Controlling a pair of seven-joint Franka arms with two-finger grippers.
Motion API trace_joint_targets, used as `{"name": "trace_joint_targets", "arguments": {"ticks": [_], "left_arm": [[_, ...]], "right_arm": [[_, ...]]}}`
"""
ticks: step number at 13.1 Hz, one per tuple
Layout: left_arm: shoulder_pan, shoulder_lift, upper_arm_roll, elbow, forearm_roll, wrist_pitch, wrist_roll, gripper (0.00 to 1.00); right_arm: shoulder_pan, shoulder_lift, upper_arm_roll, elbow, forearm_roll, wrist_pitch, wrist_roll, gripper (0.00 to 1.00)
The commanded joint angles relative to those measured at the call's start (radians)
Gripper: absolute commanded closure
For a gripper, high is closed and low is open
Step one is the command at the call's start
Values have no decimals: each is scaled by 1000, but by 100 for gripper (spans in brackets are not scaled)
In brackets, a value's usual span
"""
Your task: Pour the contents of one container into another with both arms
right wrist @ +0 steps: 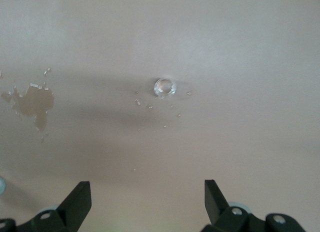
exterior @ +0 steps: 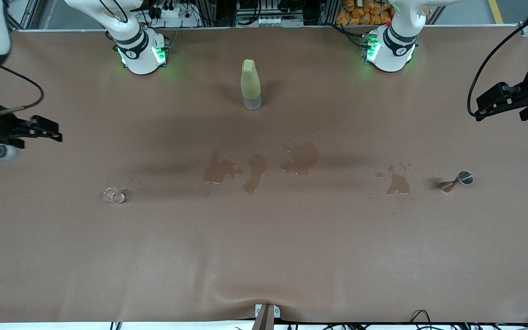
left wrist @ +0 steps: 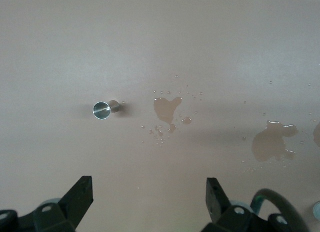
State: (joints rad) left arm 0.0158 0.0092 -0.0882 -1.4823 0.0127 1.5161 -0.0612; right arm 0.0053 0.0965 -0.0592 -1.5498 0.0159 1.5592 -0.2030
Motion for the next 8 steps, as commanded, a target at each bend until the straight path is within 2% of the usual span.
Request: {"name": "trace_joint_targets", "arguments": {"ticks": [1,4,8], "left_arm": [[-2,-12,-1,-18,9,-8,1,0],[1,-11,-1,-15,9,-8,6,0],[1,-8,-1,-3,9,-8,6,0]], "right_arm": [[21,-58,-45,10,-5,-16,52,0],[-37,-98,5,4,-2,-21,83,0],[-60,-100,16,4,-4,-27,83,0]]}}
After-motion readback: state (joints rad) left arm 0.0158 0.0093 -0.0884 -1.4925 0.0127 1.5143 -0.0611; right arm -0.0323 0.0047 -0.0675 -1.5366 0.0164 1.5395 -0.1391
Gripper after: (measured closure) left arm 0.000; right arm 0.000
